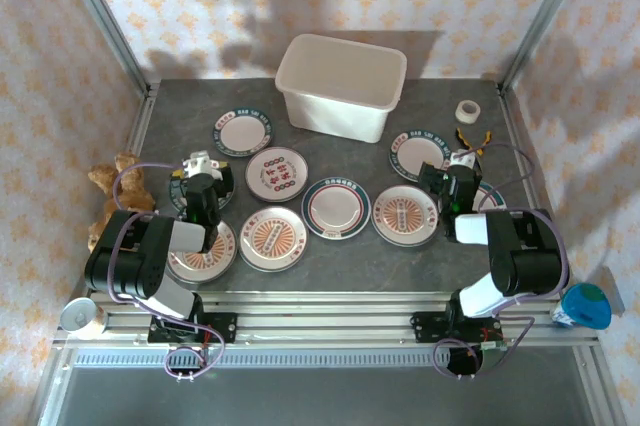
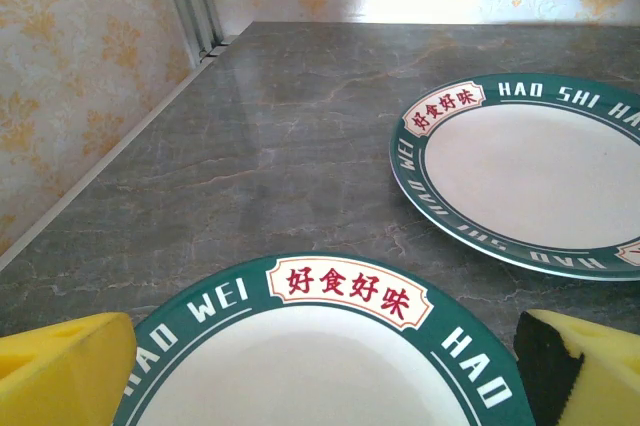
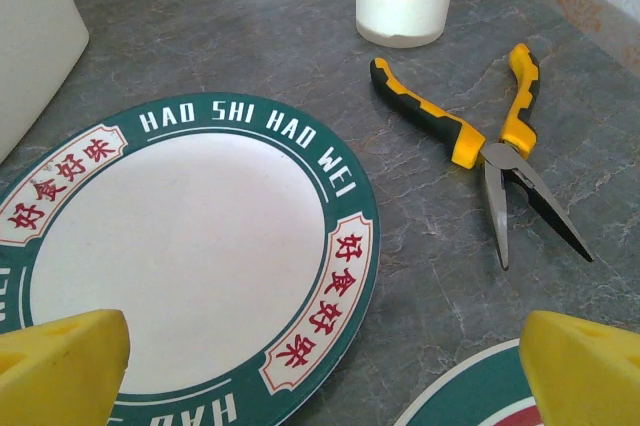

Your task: Place the plates into the plastic bin on the countertop

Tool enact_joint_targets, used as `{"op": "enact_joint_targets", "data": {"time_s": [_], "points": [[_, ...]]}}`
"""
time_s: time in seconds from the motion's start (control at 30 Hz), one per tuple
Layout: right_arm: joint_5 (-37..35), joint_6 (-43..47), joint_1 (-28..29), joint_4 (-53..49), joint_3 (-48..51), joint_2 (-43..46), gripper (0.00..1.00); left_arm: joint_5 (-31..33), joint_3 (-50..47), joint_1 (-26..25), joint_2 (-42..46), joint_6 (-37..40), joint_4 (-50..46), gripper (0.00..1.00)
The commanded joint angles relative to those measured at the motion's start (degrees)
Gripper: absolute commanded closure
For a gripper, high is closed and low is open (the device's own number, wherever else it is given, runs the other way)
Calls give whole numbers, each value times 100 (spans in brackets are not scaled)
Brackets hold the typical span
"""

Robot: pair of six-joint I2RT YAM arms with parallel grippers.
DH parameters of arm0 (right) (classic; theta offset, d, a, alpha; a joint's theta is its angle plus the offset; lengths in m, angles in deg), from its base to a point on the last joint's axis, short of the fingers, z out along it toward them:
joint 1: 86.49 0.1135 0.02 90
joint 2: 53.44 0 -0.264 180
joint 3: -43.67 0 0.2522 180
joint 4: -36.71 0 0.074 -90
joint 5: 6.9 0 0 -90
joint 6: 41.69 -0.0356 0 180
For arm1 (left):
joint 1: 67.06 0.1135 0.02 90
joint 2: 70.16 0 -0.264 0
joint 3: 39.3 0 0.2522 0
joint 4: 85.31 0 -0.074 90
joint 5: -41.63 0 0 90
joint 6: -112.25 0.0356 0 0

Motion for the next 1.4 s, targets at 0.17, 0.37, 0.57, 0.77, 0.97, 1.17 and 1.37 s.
{"op": "enact_joint_targets", "data": {"time_s": [0.17, 0.37, 0.57, 0.77, 0.97, 1.17, 1.37], "points": [[-4, -58, -28, 2, -69, 20, 0, 79, 80, 42, -33, -40, 110, 0], [-4, -58, -29, -9, -78, 20, 0, 54, 106, 57, -23, -68, -32, 0], [-4, -68, -29, -23, -85, 6, 0, 7, 115, 76, -23, -61, -33, 0], [-4, -69, -29, -33, -91, 10, 0, 8, 120, 78, -24, -68, -32, 0], [-119, -109, -29, 28, -38, 70, 0, 13, 101, 78, -24, -68, -15, 0], [-452, -223, -29, -952, -300, 780, 0, -257, 27, 85, 437, 16, -277, 0], [-413, -1308, -29, -3375, -1172, 2283, 1, -314, 497, 90, 1746, -184, -2118, 0]]}}
